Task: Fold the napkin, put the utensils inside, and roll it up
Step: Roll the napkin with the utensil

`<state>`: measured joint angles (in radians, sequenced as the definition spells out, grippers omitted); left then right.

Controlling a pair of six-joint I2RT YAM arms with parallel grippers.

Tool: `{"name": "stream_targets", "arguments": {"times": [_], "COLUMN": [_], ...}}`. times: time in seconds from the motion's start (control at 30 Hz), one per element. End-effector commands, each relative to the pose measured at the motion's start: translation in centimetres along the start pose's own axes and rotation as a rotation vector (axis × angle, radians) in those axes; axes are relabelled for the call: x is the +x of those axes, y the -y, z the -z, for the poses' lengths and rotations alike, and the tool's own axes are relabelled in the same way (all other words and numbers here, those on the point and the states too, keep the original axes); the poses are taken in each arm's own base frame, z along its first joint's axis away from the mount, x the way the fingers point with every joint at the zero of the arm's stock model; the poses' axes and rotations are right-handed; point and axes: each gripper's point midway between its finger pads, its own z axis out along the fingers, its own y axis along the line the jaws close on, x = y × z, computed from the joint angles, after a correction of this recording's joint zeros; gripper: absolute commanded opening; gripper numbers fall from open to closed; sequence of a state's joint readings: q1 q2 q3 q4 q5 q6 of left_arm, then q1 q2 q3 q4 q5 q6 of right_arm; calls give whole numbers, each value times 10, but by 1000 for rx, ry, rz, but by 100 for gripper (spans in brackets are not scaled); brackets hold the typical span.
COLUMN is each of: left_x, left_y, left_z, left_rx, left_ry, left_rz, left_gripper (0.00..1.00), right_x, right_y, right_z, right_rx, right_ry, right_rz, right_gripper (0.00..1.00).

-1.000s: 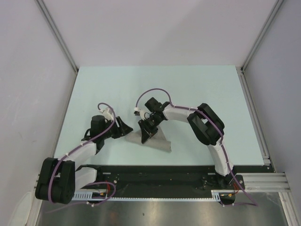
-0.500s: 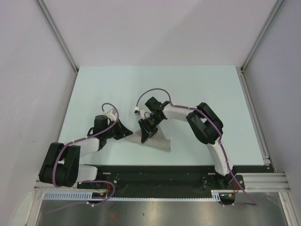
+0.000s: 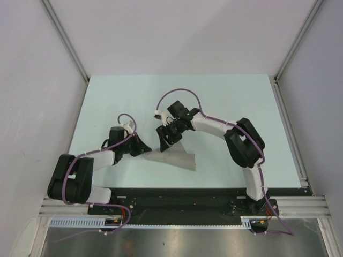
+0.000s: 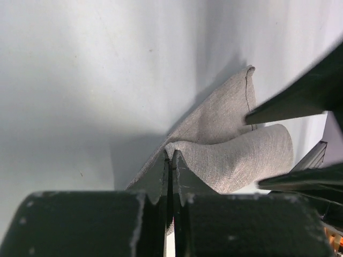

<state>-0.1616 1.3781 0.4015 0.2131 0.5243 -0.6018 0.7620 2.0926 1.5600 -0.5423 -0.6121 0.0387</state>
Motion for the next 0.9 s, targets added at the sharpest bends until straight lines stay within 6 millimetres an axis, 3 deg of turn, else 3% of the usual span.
{"name": "stream_targets", "arguments": {"times": [0.0, 0.03, 0.07, 0.13, 0.2, 0.3, 0.5, 0.73, 0.87], "left_x": [-7, -7, -6, -8, -10, -10, -11, -14, -15], "left_y": [3, 3, 2, 2, 3, 3, 2, 3, 3], "left_z": [-5, -5, -6, -6, -7, -9, -13, -15, -16], "left_rx": [2, 1, -2, -6, -5, -4, 0, -4, -2], "left_ry": [-11, -15, -19, -20, -20, -27, -42, -45, -50], "left_rz": [-25, -26, -27, -31, -37, -37, -33, -41, -39], "left_gripper": [0, 0, 0, 0, 0, 0, 0, 0, 0], "right_x": [-25, -26, -12, -13, 2, 15, 13, 7, 15], "right_y": [-26, -21, -31, -35, -39, -35, -24, -35, -22], "right_z": [28, 29, 27, 25, 17, 8, 4, 6, -3], "right_rx": [132, 193, 199, 225, 238, 287, 380, 394, 420], "right_ry": [157, 181, 181, 216, 195, 173, 187, 220, 175], "right_rz": [226, 247, 281, 341, 377, 418, 484, 547, 544], "right_gripper": [65, 65, 66, 67, 67, 68, 69, 69, 69]}}
